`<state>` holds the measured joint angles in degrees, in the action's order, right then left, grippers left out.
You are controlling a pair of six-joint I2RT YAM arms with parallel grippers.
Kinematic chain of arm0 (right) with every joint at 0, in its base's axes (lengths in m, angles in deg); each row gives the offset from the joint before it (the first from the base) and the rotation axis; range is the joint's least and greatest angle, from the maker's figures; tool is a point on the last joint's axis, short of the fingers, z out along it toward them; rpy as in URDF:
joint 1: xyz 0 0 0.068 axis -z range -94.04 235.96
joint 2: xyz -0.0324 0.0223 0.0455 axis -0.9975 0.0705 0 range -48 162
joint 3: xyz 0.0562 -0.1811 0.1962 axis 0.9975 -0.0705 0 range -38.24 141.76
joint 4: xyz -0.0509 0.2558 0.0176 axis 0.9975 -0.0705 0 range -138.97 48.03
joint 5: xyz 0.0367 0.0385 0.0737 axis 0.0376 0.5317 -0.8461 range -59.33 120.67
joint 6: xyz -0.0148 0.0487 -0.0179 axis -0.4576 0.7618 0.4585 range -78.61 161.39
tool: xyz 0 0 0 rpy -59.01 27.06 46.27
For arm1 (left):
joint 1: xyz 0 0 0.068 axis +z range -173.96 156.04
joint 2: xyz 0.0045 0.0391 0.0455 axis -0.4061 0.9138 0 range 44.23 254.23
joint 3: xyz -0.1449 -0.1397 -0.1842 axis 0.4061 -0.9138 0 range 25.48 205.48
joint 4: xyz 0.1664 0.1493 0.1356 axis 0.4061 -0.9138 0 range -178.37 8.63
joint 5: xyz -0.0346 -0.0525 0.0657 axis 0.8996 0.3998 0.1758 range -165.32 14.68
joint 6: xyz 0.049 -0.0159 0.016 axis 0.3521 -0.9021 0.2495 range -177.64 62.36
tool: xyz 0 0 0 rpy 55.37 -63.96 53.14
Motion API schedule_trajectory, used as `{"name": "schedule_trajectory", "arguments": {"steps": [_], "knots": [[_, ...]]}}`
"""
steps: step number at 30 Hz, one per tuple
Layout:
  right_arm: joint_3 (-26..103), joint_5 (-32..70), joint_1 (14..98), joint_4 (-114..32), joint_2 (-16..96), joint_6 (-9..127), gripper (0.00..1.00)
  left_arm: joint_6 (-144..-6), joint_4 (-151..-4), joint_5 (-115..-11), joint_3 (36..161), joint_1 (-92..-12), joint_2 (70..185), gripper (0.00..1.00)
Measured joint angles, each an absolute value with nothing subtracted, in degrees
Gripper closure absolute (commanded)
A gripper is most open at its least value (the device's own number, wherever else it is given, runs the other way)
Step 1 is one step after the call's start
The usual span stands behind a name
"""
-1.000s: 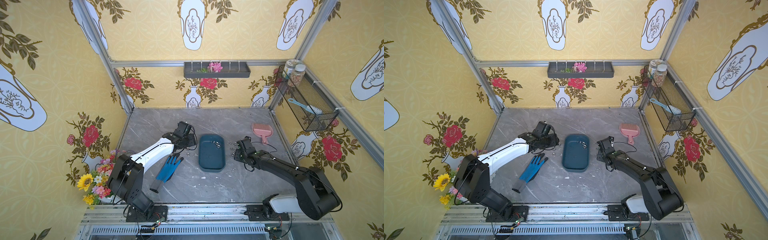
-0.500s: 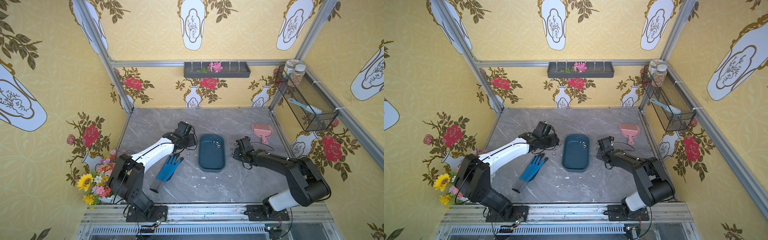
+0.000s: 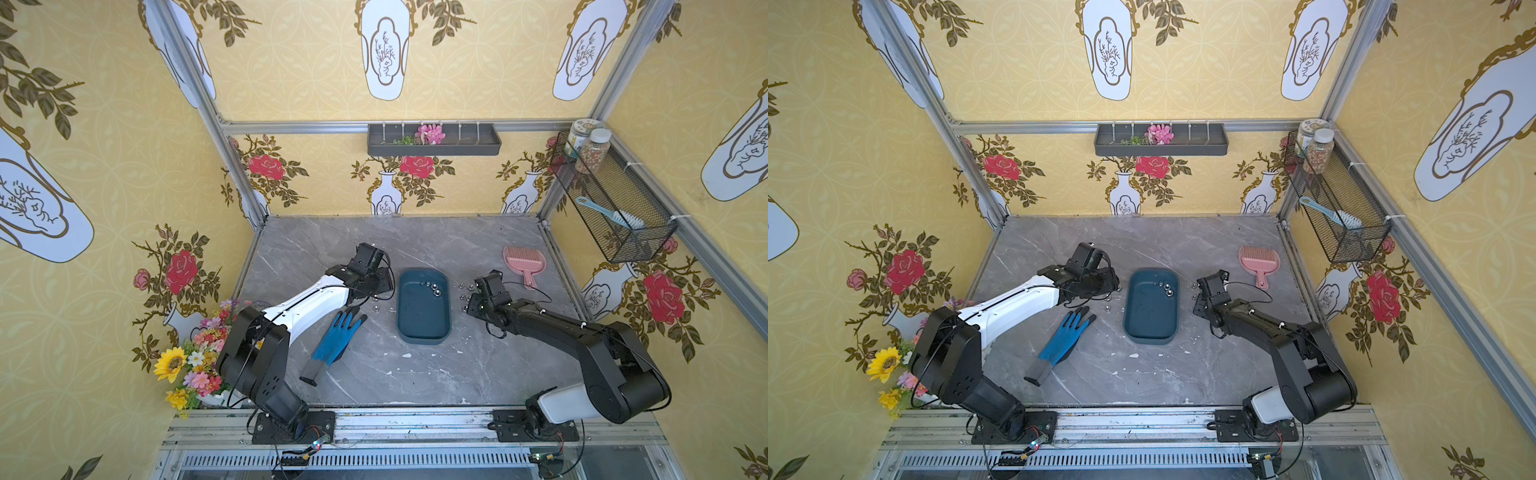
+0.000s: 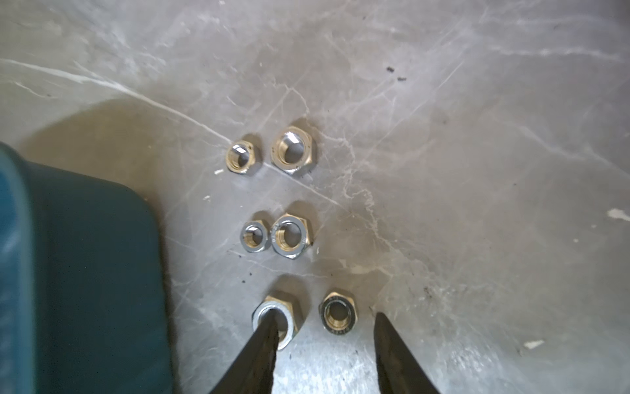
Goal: Take out the wing nut from the storage box
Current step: Place the nut at the center of the board, then pick up the nut from the storage box.
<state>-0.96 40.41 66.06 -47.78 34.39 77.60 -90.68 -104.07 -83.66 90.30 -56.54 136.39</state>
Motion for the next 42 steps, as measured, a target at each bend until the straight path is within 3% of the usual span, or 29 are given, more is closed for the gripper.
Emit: {"name": "schedule_trajectory", "arguments": {"steps": [12, 20, 36, 42], "knots": [[-4.04, 35.8, 65.4, -43.01, 27.75, 76.62, 0.37, -91.05, -102.83, -80.86, 90.02, -57.04, 136.85, 0.34], [-4.89, 35.56, 65.43, -41.64, 25.98, 76.0, 0.37, -91.02, -100.44, -79.02, 93.8, -62.9, 139.89, 0.34], [-6.01, 36.41, 65.62, -41.57, 25.43, 75.98, 0.37, -85.6, -99.96, -87.57, 111.41, -68.95, 161.42, 0.6], [-6.25, 36.41, 65.78, -41.48, 25.04, 75.98, 0.37, -84.62, -101.76, -90.59, 116.38, -68.97, 166.05, 0.63]]}}
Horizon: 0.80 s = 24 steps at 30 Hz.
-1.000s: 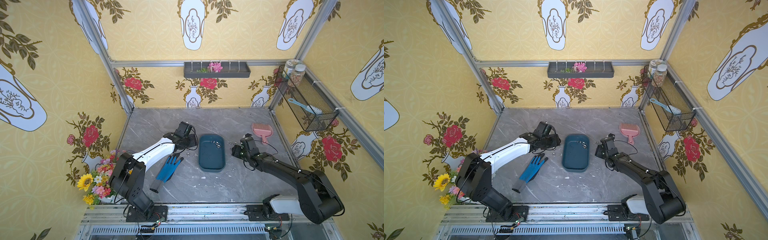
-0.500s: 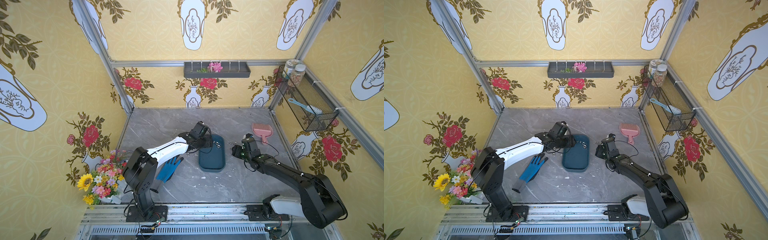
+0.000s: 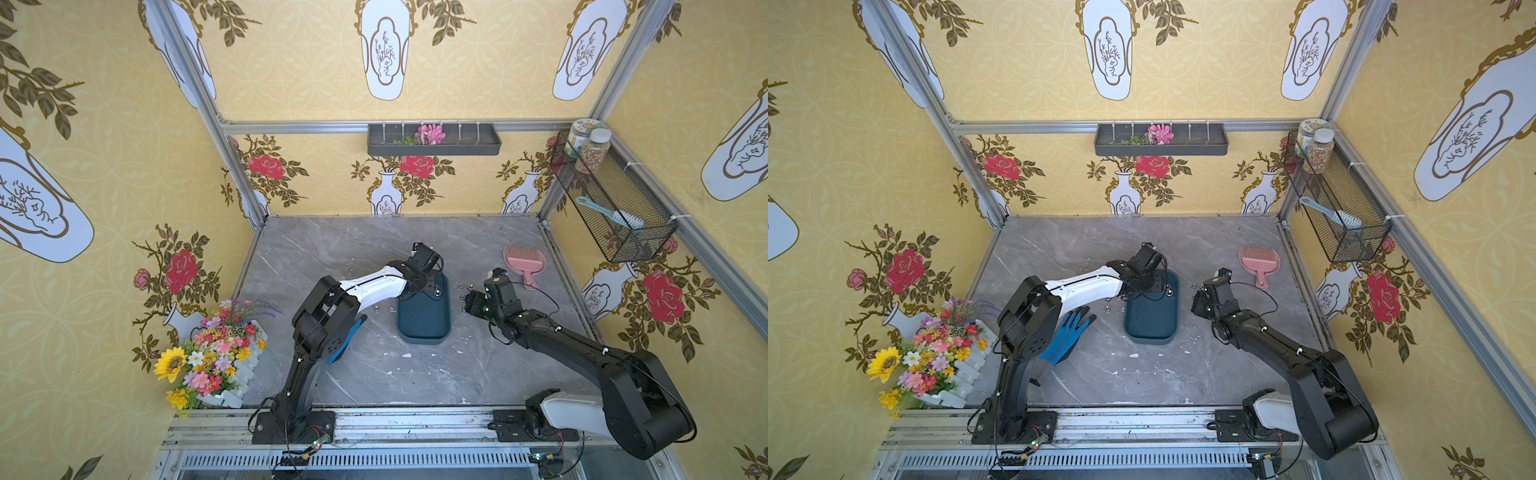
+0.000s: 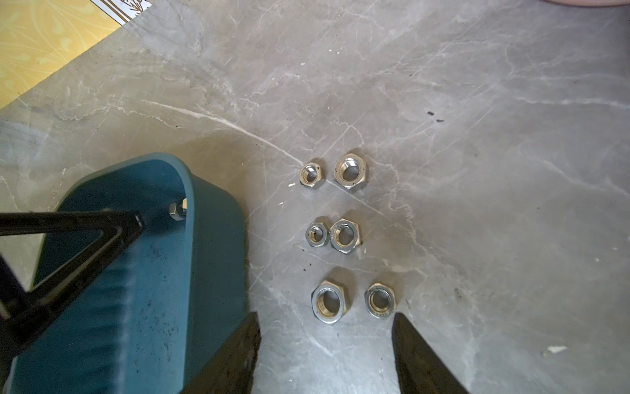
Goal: Take out the wing nut from the storage box
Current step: Pick up the nut from the storage box.
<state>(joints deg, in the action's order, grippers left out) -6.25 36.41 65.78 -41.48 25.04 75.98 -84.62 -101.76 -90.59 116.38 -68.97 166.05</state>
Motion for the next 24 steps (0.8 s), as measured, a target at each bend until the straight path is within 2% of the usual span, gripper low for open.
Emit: {"name": "schedule_trajectory", "arguments": {"steps": [24], "knots": [[-7.01, 36.11, 66.02, -40.76, 24.27, 76.0, 0.37, -84.25, -104.14, -90.39, 120.11, -67.49, 172.5, 0.75]]}}
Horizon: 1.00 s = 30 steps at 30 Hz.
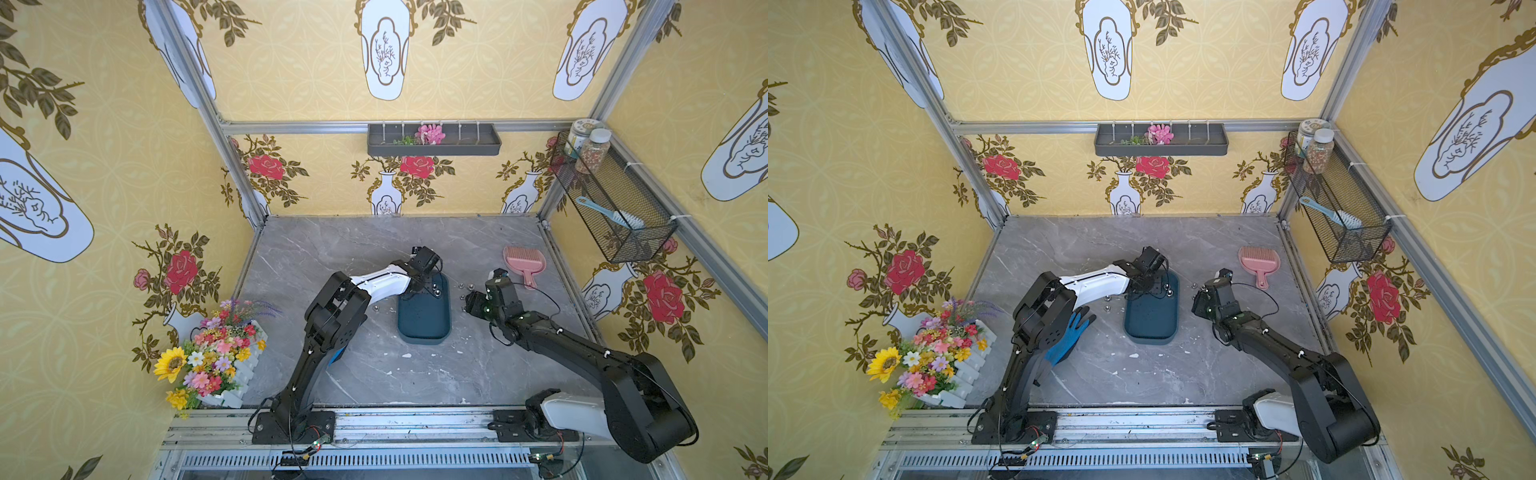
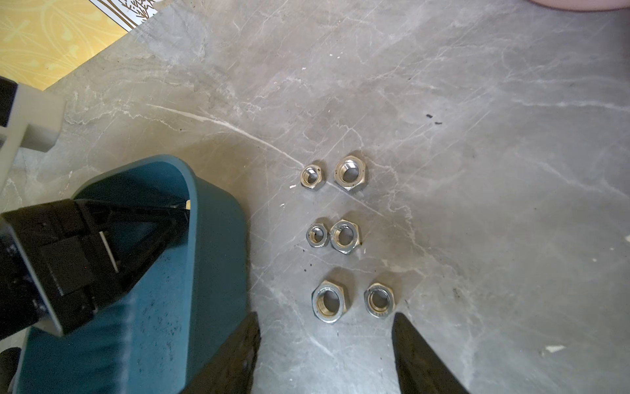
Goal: Take out the wing nut from the storage box
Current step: Pick up the nut from the storage box.
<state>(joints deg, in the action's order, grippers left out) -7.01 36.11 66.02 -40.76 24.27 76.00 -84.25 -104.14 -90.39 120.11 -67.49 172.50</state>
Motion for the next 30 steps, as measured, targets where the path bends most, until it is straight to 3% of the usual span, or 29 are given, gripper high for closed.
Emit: {"name": "schedule_trajectory", "arguments": {"steps": [17, 21, 30], "knots": [[-6.97, 35.54, 66.02, -40.74, 25.39, 75.98, 0.37, -84.23, -104.05, -88.79, 120.62, -66.99, 172.13, 0.97], [-6.9, 35.56, 66.02, -40.74, 25.41, 75.98, 0.37, -85.08, -103.24, -86.87, 117.29, -66.92, 167.1, 0.97], [-6.9, 35.45, 66.06, -40.72, 25.41, 76.0, 0.37, -89.67, -96.77, -77.06, 97.29, -63.99, 145.16, 0.96]]}}
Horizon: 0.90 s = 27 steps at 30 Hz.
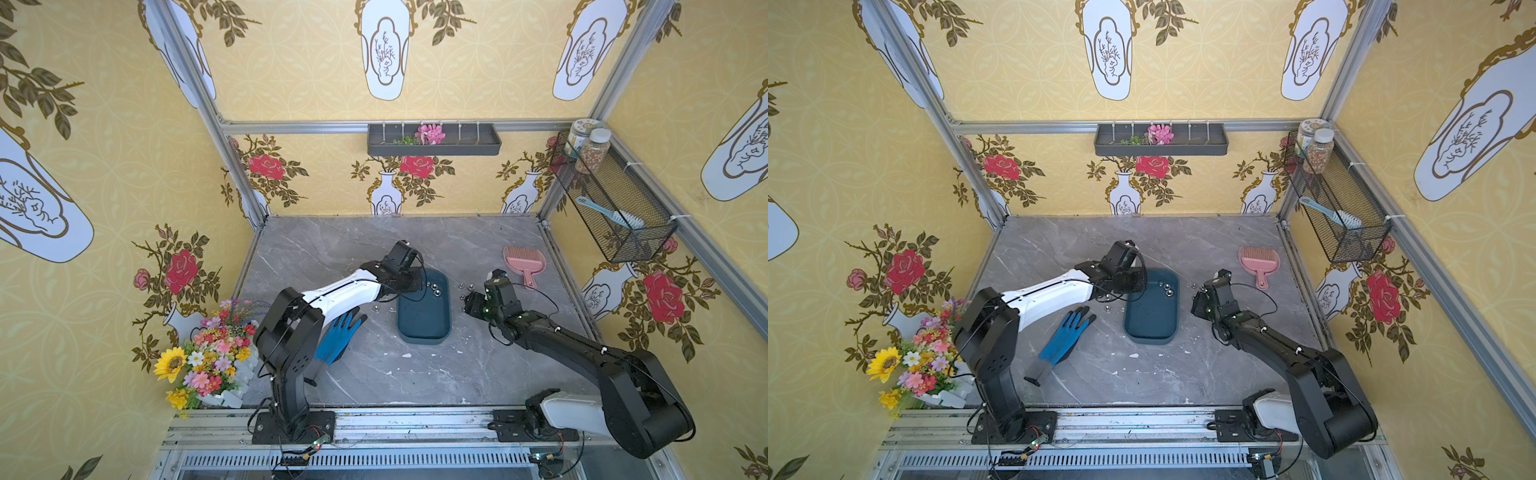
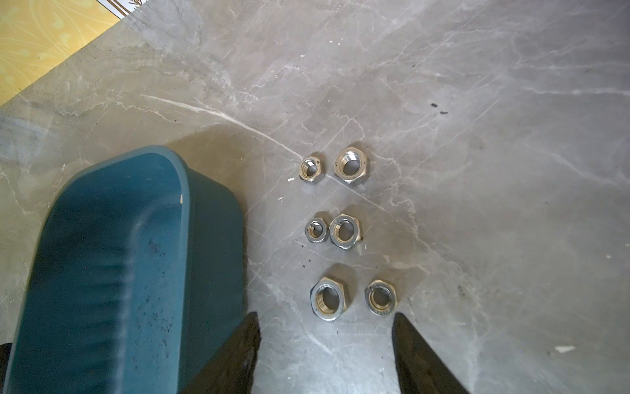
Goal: Take out the wing nut from the storage box
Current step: Pick up the nut from the storage box, then place the nut at the center of the board.
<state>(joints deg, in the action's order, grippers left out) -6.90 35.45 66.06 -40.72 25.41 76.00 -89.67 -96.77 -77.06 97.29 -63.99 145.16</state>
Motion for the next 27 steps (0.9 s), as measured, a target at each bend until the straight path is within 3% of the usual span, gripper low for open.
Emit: {"name": "schedule_trajectory", "arguments": {"steps": [5, 12, 27], "knots": [[-6.88, 35.28, 66.17, -40.65, 25.45, 76.0, 0.37, -92.73, -93.06, -71.31, 84.77, -60.71, 133.05, 0.93], [-6.88, 34.84, 66.23, -40.52, 25.67, 76.03, 0.37, -94.57, -89.97, -67.35, 74.5, -59.79, 126.86, 0.94], [-6.88, 34.93, 66.34, -40.52, 25.13, 76.03, 0.37, -100.36, -81.45, -62.92, 68.53, -56.21, 137.31, 0.98]]}}
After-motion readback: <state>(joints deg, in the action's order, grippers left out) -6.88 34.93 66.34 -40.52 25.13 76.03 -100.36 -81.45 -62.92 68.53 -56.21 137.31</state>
